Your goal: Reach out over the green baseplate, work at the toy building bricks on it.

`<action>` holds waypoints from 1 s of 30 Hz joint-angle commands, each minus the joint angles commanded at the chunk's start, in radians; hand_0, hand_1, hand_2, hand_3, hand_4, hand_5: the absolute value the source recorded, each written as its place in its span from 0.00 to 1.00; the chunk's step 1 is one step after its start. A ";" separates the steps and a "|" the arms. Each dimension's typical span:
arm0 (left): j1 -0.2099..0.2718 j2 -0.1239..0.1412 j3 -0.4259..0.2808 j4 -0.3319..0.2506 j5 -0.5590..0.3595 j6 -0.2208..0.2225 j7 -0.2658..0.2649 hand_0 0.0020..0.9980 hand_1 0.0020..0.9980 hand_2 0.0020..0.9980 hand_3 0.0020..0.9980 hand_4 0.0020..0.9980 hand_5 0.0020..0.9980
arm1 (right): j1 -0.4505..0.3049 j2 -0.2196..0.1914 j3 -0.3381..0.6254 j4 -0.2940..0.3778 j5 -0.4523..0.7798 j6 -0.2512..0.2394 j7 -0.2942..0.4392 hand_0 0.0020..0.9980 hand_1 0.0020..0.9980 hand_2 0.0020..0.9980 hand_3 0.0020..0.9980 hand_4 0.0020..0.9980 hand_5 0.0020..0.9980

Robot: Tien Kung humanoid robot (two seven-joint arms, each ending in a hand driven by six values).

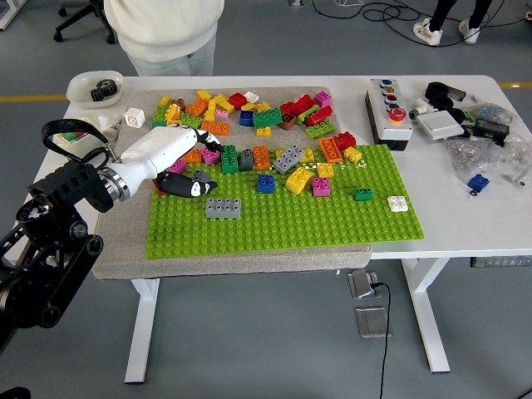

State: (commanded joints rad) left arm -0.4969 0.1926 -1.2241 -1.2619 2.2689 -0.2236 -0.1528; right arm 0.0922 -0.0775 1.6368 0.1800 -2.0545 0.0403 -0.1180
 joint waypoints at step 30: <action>-0.060 -0.028 0.142 0.203 0.000 0.125 -0.043 0.87 0.80 0.71 0.69 0.82 0.23 | -0.001 0.000 -0.010 0.000 -0.003 0.003 -0.002 0.73 0.61 0.61 0.52 0.70 0.52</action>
State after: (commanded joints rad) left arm -0.5566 0.1646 -1.0820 -1.0588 2.2689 -0.0990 -0.1955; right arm 0.0916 -0.0775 1.6272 0.1800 -2.0575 0.0428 -0.1198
